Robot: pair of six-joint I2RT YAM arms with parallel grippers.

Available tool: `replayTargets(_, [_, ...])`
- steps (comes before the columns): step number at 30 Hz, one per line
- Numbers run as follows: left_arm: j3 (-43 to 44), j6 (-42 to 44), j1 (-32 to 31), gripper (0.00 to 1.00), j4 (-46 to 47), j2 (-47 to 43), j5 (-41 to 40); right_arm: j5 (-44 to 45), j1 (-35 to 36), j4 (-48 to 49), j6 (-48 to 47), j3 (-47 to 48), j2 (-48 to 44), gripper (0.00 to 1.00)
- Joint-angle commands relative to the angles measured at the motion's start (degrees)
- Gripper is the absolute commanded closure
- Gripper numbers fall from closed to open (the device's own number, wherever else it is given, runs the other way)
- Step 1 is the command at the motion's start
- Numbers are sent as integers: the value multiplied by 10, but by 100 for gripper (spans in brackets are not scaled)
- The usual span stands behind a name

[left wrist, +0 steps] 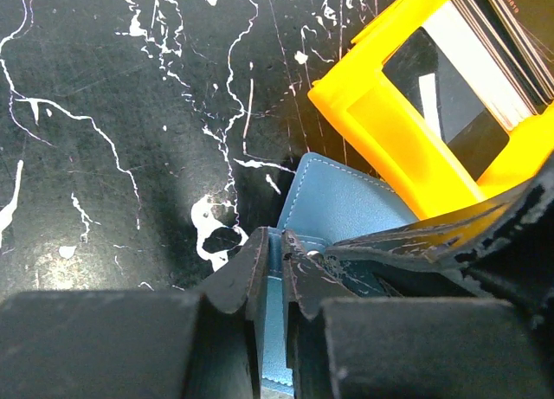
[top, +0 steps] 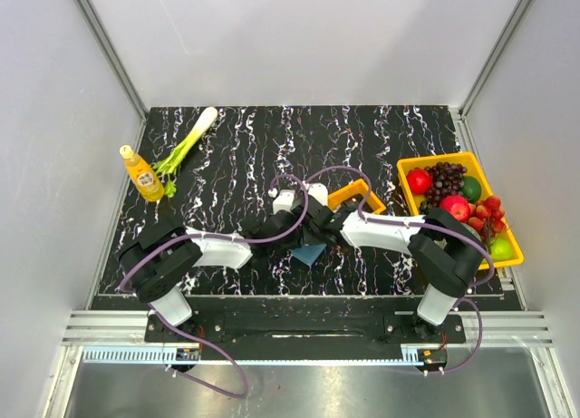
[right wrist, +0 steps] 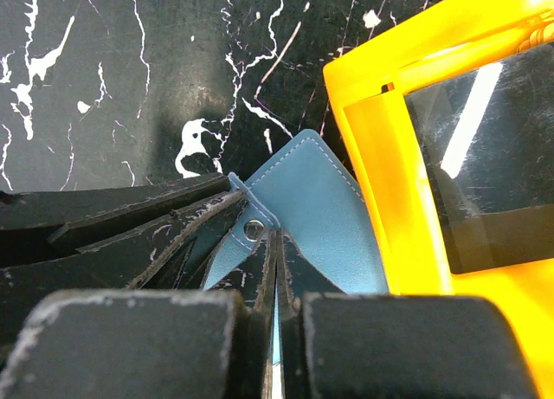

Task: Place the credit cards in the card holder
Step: Close the card holder at the center of the board.

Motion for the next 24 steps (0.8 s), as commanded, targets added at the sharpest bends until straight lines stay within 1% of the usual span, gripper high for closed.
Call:
replayTargets(1, [-42, 5, -32, 100, -19, 16, 149, -136, 34, -43, 31, -85, 104, 100])
replayTargets(3, [-54, 4, -27, 100, 3, 14, 165, -144, 34, -43, 34, -88, 109, 100])
replayTargets(7, [-86, 3, -1, 100, 71, 12, 237, -151, 33, -41, 45, -96, 110, 100])
replayTargets(12, [-97, 10, 8, 100, 110, 23, 280, -162, 33, -38, 60, -112, 110, 100])
replayTargets(19, [-105, 20, 5, 100, 118, 14, 274, -134, 42, -72, 84, -111, 97, 100])
replayTargets(21, [-106, 25, -1, 100, 114, 7, 260, -126, 51, -84, 84, -102, 98, 100])
replayTargets(24, [-108, 27, -6, 100, 116, 1, 252, -118, 58, -72, 81, -108, 81, 100])
